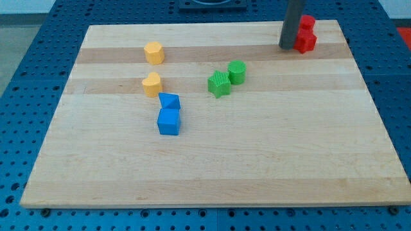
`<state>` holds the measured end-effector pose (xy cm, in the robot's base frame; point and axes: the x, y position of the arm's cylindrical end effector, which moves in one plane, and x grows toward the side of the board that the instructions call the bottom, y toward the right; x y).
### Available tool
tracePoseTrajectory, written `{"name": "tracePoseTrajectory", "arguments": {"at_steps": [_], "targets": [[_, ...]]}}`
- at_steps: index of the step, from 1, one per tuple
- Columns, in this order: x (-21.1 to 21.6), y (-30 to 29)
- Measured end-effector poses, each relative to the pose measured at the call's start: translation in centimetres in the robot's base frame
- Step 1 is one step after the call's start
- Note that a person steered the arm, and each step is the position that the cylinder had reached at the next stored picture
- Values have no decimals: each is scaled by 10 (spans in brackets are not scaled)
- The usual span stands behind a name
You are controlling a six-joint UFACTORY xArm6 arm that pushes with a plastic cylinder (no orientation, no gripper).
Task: Push the green circle closer to the red star
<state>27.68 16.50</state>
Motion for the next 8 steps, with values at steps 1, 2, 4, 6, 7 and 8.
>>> {"name": "tracePoseTrajectory", "arguments": {"at_steps": [1,2,4,6,7,8], "targets": [[0,9],[1,4],[32,-97],[62,-175],[81,-172],[83,-152]]}}
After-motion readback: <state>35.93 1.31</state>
